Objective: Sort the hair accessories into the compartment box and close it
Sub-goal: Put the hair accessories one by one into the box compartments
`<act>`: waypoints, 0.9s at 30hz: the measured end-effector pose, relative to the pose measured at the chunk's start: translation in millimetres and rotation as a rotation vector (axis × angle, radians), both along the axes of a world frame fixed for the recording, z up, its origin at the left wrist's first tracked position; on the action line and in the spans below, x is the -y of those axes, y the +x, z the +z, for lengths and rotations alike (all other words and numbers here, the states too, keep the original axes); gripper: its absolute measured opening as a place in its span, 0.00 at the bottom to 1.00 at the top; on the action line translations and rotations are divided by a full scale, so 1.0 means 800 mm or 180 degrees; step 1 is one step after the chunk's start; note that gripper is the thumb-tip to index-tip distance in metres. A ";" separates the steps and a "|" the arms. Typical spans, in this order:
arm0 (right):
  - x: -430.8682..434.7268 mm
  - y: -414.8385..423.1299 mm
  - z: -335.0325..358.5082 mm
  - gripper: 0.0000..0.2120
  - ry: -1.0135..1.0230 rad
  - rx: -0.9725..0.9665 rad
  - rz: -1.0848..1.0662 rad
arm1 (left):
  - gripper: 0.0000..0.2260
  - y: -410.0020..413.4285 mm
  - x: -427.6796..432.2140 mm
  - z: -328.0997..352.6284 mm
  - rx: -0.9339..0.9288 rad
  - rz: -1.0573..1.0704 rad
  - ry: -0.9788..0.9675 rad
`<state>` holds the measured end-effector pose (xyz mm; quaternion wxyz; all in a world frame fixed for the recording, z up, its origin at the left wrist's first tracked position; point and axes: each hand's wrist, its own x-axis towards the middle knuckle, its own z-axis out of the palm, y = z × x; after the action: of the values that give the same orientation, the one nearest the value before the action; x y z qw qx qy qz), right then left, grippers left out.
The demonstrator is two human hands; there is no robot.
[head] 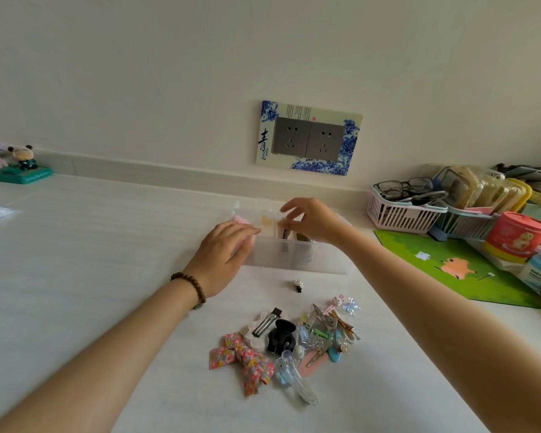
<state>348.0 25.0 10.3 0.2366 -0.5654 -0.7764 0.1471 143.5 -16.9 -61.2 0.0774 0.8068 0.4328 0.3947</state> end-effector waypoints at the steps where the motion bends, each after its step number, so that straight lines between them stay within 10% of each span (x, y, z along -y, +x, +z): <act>1: 0.004 0.002 0.002 0.15 0.0185 -0.0016 -0.0017 | 0.26 0.000 0.000 0.000 -0.0002 -0.0005 0.0008; 23: 0.132 -0.011 -0.051 0.10 -0.1178 -0.0509 0.0944 | 0.21 0.003 0.025 0.026 0.0063 -0.0287 0.0165; 27: 0.130 -0.003 -0.057 0.09 -0.1062 -0.0826 0.0726 | 0.12 0.004 0.048 0.049 0.0252 -0.0741 -0.0803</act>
<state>345.3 -79.0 -35.6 0.2196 -0.4817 -0.7632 0.3704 146.6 -55.6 -22.3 0.2402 0.8192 0.3792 0.3570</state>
